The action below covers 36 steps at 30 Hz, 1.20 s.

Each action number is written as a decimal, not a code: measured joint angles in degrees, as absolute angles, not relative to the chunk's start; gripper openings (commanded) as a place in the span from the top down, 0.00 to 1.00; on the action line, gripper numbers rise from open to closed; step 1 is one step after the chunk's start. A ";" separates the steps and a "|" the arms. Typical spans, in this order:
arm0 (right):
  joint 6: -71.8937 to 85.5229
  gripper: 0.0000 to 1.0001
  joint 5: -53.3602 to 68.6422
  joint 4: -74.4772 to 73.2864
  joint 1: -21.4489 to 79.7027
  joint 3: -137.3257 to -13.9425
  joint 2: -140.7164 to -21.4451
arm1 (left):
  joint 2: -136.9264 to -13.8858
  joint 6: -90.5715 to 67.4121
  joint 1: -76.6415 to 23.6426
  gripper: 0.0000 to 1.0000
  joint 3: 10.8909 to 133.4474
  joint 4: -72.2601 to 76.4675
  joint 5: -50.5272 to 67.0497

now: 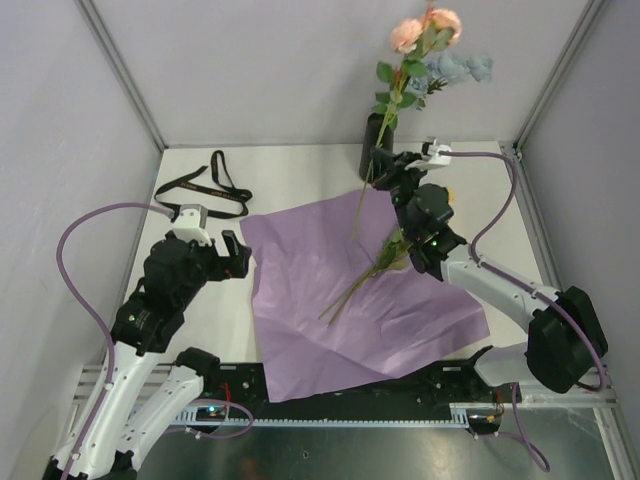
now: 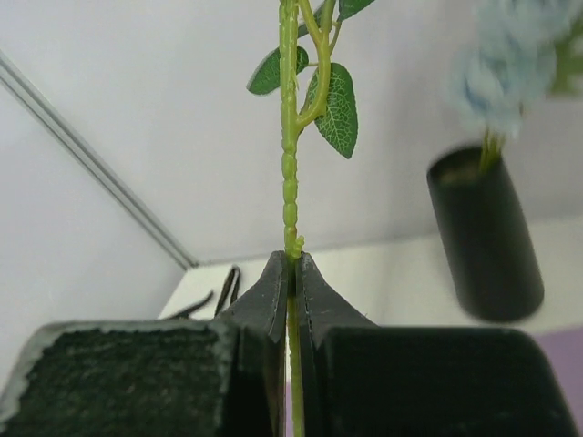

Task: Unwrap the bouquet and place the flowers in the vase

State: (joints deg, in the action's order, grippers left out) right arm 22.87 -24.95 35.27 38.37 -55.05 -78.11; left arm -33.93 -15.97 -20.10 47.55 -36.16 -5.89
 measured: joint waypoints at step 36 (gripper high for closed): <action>-0.40 1.00 6.44 68.77 15.33 -112.38 -125.38 | -34.37 -15.97 -20.12 0.00 46.94 -36.18 -6.26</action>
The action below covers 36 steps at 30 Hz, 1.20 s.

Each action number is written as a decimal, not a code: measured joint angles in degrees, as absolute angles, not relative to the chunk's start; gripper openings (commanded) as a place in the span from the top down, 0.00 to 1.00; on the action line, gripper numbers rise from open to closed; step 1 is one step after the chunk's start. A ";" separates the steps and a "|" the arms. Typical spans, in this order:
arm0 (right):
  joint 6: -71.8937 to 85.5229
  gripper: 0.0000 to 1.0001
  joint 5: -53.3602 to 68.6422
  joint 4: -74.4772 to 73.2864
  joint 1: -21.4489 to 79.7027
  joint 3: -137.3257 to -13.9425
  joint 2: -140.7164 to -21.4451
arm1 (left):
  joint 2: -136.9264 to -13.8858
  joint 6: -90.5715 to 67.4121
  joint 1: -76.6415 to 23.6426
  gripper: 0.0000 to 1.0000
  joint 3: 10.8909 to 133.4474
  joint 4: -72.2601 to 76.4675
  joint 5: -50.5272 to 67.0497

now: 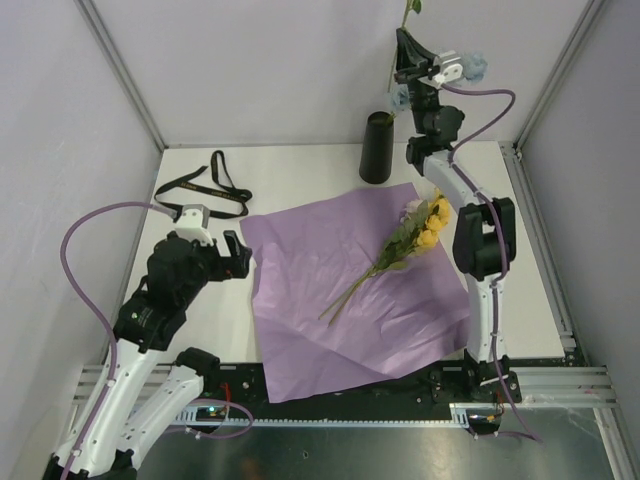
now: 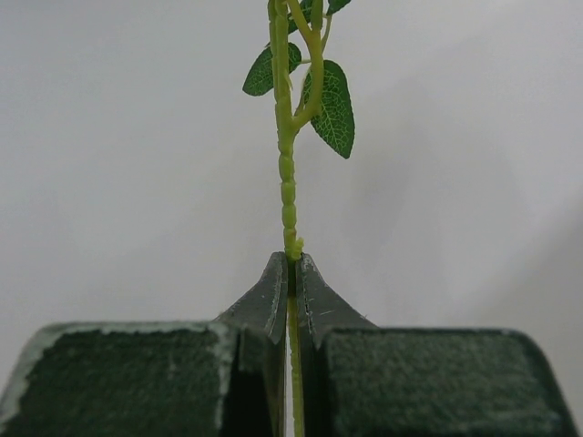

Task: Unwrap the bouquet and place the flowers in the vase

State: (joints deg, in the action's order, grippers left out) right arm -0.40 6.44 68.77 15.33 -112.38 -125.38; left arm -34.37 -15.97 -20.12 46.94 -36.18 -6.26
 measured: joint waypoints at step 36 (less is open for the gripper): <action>4.12 0.49 -12.75 45.10 22.92 -74.24 -98.54 | -35.18 -15.92 -20.10 0.00 46.94 -36.21 -7.31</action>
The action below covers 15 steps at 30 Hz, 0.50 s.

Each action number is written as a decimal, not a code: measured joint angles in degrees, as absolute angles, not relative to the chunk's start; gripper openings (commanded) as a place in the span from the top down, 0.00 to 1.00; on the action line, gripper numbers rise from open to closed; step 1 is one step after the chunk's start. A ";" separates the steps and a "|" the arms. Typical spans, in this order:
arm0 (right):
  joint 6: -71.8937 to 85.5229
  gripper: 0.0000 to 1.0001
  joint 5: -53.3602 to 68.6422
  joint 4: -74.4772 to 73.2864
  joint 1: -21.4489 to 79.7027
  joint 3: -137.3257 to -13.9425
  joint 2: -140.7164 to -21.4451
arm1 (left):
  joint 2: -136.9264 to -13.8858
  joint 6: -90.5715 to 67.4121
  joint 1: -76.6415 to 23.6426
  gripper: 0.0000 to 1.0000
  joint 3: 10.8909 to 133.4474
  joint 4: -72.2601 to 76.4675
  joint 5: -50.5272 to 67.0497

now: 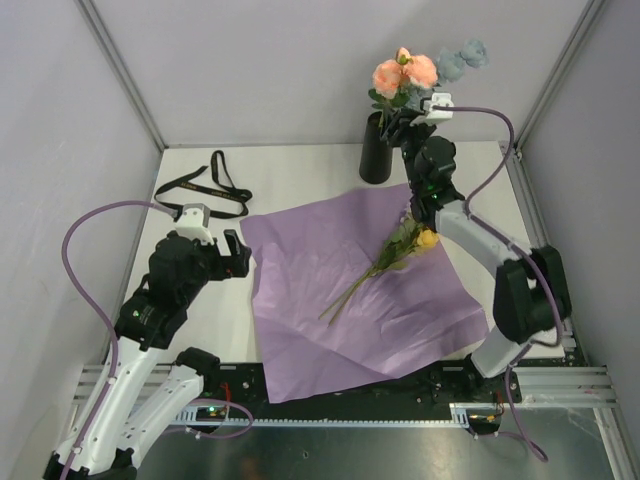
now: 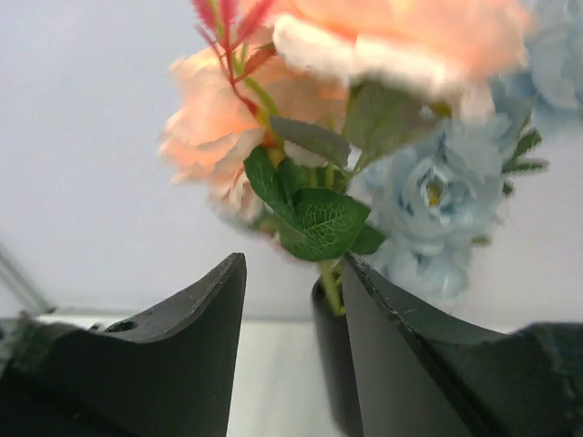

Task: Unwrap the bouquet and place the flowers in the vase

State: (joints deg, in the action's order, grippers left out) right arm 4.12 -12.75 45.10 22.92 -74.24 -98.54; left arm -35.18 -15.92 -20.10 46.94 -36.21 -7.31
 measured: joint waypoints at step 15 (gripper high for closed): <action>41.41 0.49 -16.23 -12.03 29.87 -62.94 -74.94 | -35.20 -15.81 -20.12 0.00 46.94 -36.21 -7.38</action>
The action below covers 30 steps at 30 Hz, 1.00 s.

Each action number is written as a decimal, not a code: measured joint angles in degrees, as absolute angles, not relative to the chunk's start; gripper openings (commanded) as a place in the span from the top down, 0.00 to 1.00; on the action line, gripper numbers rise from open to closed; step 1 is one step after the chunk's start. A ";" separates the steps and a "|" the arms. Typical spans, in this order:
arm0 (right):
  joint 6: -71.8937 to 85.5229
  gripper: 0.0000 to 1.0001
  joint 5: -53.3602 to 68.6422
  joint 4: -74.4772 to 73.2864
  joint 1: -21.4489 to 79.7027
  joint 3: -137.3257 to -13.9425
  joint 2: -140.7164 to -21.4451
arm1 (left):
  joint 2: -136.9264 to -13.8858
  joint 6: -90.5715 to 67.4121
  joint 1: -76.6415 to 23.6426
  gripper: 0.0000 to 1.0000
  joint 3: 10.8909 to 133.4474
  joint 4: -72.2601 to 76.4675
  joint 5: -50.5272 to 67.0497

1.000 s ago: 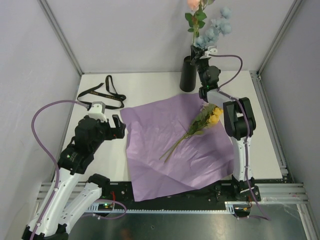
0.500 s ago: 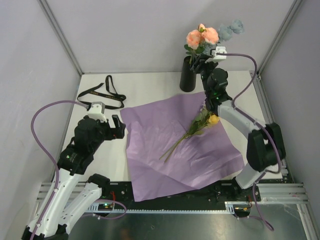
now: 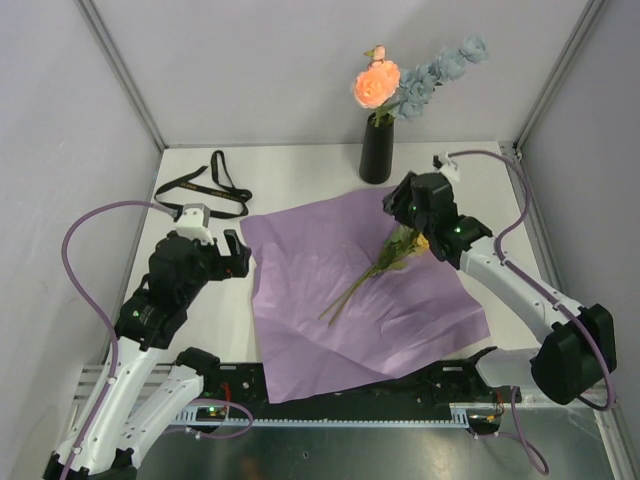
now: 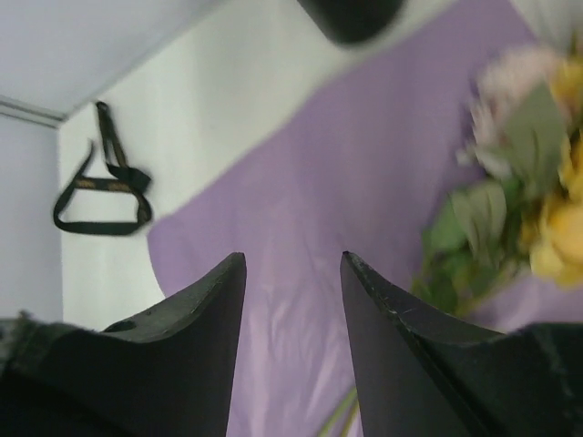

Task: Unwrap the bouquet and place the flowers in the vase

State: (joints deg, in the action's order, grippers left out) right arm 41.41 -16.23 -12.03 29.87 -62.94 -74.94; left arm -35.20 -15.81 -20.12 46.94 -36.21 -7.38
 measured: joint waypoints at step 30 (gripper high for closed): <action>76.16 0.63 -11.88 -6.26 36.51 -42.85 -87.29 | -35.27 -15.40 -20.12 0.00 46.94 -36.58 -7.44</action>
State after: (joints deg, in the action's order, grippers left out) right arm 76.16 -11.88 -6.26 36.51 -42.85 -87.29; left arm -35.27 -15.40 -20.12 46.94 -36.58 -7.44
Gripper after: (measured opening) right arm 0.379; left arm 0.995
